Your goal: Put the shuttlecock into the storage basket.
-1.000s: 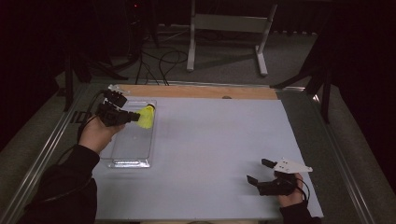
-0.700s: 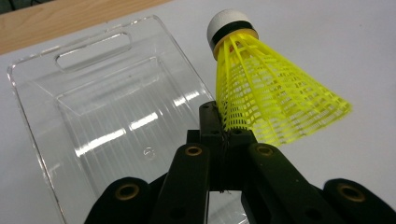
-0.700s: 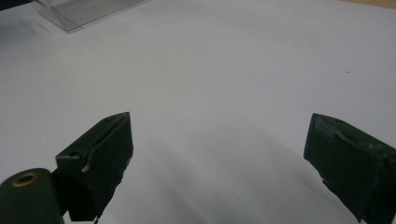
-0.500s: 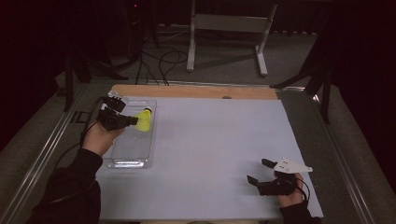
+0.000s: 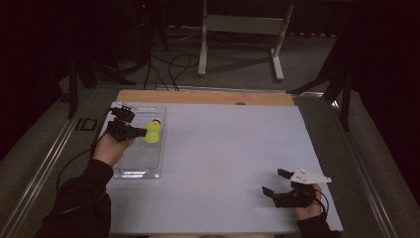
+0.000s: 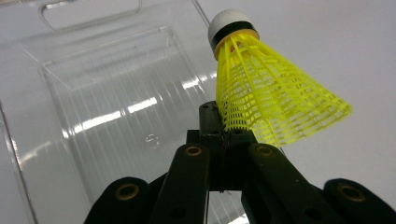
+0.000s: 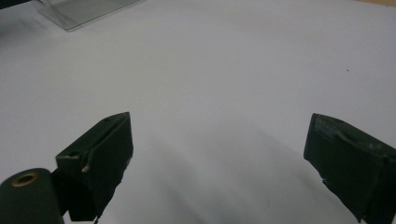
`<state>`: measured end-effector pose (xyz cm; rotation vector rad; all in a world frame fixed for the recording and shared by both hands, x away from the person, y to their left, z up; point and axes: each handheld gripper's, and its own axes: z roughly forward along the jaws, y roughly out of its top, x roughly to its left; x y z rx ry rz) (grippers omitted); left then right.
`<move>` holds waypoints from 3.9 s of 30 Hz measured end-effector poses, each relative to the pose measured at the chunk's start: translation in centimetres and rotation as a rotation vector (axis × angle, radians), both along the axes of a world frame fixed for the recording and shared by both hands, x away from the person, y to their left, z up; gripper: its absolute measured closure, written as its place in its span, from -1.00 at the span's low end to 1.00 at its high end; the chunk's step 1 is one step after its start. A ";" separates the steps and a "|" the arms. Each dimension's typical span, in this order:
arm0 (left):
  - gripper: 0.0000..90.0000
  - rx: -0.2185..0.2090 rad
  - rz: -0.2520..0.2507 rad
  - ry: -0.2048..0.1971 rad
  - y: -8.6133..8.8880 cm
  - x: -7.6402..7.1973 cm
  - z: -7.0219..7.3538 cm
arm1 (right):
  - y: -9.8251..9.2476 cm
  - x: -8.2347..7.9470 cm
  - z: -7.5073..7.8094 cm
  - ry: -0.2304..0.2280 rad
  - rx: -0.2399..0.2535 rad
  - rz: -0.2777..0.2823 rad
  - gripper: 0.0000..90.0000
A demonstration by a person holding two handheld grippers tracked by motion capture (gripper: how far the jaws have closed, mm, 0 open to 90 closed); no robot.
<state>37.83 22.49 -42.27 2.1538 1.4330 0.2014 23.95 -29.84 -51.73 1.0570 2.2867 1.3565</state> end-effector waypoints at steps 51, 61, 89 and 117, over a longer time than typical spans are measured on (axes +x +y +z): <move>-0.99 0.052 -0.087 0.105 -1.5 0.3 -1.2 | 0.0 0.1 -0.1 0.013 -0.007 -0.001 -0.81; -1.00 0.044 -0.162 0.075 -3.1 -0.3 -0.8 | 0.1 0.1 -0.1 0.013 -0.009 0.001 -0.81; -1.00 -0.071 -0.438 -0.116 -8.2 -2.5 0.9 | 0.0 0.0 0.0 0.009 -0.014 -0.004 -0.81; -1.00 -0.161 -0.669 -0.165 -14.6 -5.6 -1.2 | 0.0 0.0 0.0 0.008 -0.006 0.001 -0.81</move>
